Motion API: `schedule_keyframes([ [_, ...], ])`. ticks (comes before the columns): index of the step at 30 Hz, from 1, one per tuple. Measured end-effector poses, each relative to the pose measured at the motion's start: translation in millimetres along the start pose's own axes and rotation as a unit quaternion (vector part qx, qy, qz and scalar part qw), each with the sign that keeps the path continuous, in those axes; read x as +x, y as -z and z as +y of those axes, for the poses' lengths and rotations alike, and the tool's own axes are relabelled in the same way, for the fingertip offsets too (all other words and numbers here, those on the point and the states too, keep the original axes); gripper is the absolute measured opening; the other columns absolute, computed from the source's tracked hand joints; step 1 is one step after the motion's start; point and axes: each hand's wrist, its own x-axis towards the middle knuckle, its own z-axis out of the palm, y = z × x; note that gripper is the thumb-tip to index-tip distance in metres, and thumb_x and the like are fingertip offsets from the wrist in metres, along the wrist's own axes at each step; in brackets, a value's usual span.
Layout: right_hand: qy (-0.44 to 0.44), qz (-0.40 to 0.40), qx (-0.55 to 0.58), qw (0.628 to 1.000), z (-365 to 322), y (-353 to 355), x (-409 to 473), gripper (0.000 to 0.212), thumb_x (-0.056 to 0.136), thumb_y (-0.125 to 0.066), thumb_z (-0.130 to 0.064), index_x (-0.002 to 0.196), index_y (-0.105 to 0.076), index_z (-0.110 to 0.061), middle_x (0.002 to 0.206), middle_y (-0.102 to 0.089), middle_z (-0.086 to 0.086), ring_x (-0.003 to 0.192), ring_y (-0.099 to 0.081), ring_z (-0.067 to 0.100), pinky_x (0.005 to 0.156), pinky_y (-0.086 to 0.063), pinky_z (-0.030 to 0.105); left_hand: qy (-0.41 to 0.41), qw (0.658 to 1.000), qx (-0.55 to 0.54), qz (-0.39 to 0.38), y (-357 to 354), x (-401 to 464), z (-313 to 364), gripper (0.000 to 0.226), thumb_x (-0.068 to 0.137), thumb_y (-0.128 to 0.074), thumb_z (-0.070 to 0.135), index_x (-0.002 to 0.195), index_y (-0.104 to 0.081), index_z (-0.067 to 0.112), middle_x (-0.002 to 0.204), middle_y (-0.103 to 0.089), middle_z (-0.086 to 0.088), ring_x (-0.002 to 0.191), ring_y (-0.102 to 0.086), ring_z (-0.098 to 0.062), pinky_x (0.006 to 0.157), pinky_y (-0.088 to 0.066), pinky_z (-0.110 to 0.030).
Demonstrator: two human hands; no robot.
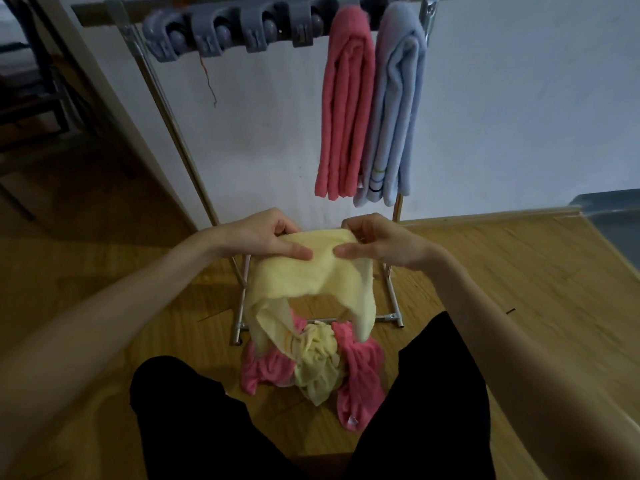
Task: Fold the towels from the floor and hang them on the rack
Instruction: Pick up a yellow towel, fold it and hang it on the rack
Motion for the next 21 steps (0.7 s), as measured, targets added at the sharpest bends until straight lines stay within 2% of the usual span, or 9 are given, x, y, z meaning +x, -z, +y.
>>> schedule_keyframes([
  [3,-0.009,0.016,-0.033,0.999,-0.2,14.1,-5.5,0.038,0.084,-0.067,-0.032,0.085,-0.052,0.003,0.076,-0.047,0.008,0.07,-0.047,0.02,0.064,-0.037,0.037,-0.008,1.0,0.005,-0.016,8.0,-4.3,-3.3,0.034,0.082,-0.07,0.02,0.114,-0.061,0.013,0.099,-0.07,-0.014,0.086,-0.069,-0.027,0.069,-0.055,-0.031],
  [5,-0.007,0.019,-0.049,0.999,-0.3,20.3,-7.9,0.029,0.086,-0.067,-0.028,0.088,-0.054,-0.003,0.078,-0.051,0.006,0.073,-0.05,0.018,0.065,-0.041,0.034,-0.003,0.999,0.023,-0.041,16.3,-9.6,-5.3,0.04,0.086,-0.067,0.017,0.121,-0.046,0.022,0.096,-0.065,-0.024,0.076,-0.063,-0.033,0.064,-0.049,-0.039],
  [7,-0.006,0.009,-0.054,0.998,-0.8,24.5,-8.8,0.016,0.089,-0.066,-0.019,0.094,-0.053,-0.012,0.08,-0.056,0.004,0.076,-0.054,0.017,0.066,-0.046,0.032,-0.006,0.998,0.023,-0.053,21.4,-15.4,-5.8,0.041,0.09,-0.062,0.012,0.118,-0.035,0.022,0.102,-0.063,-0.023,0.075,-0.062,-0.028,0.063,-0.05,-0.037],
  [10,0.018,-0.025,-0.097,0.995,-8.4,29.2,-9.7,0.025,0.091,-0.063,-0.012,0.107,-0.045,-0.019,0.091,-0.056,0.008,0.08,-0.055,0.022,0.068,-0.05,0.036,-0.063,0.992,0.104,-0.022,20.7,-19.9,-2.2,0.022,0.09,-0.057,-0.001,0.102,-0.048,0.015,0.093,-0.061,-0.001,0.071,-0.056,-0.015,0.066,-0.045,-0.023],
  [12,0.045,-0.044,-0.157,0.986,-19.8,32.0,-9.7,0.026,0.09,-0.058,-0.003,0.11,-0.049,-0.016,0.1,-0.055,-0.001,0.087,-0.057,0.017,0.073,-0.05,0.028,-0.088,0.98,0.179,-0.002,20.3,-19.0,-1.0,0.028,0.086,-0.054,-0.009,0.083,-0.063,0.017,0.078,-0.059,0.008,0.071,-0.055,-0.008,0.067,-0.041,-0.015],
  [13,0.057,-0.056,-0.184,0.98,-26.0,33.4,-8.7,0.024,0.09,-0.057,0.001,0.107,-0.054,-0.015,0.101,-0.056,-0.004,0.09,-0.057,0.013,0.078,-0.05,0.026,-0.088,0.972,0.216,0.006,20.2,-18.8,0.2,0.033,0.085,-0.055,-0.009,0.079,-0.068,0.021,0.079,-0.06,0.007,0.074,-0.057,-0.008,0.068,-0.041,-0.014],
  [17,0.036,-0.122,-0.276,0.953,-46.3,33.9,-1.5,0.02,0.089,-0.057,0.001,0.093,-0.069,-0.015,0.095,-0.064,-0.014,0.092,-0.058,0.003,0.084,-0.044,0.017,-0.07,0.947,0.31,0.054,19.4,-15.8,2.1,0.027,0.092,-0.055,0.006,0.104,-0.073,0.021,0.096,-0.065,0.003,0.088,-0.058,-0.008,0.079,-0.046,-0.02],
  [19,0.007,-0.103,-0.356,0.929,-50.6,35.3,4.6,0.026,0.089,-0.056,-0.002,0.098,-0.07,-0.022,0.104,-0.063,-0.015,0.098,-0.056,0.005,0.087,-0.044,0.02,-0.062,0.935,0.333,0.105,19.6,-13.8,4.6,0.027,0.094,-0.054,0.011,0.112,-0.07,0.022,0.1,-0.064,0.002,0.091,-0.057,-0.011,0.082,-0.048,-0.026],
  [21,0.016,-0.031,-0.414,0.91,-55.9,38.2,10.8,0.034,0.088,-0.053,0.001,0.105,-0.07,-0.023,0.115,-0.063,-0.007,0.103,-0.057,0.013,0.088,-0.042,0.019,-0.053,0.924,0.334,0.177,20.9,-12.9,7.4,0.027,0.095,-0.053,0.013,0.117,-0.067,0.022,0.103,-0.062,0.0,0.093,-0.056,-0.014,0.084,-0.049,-0.03],
])
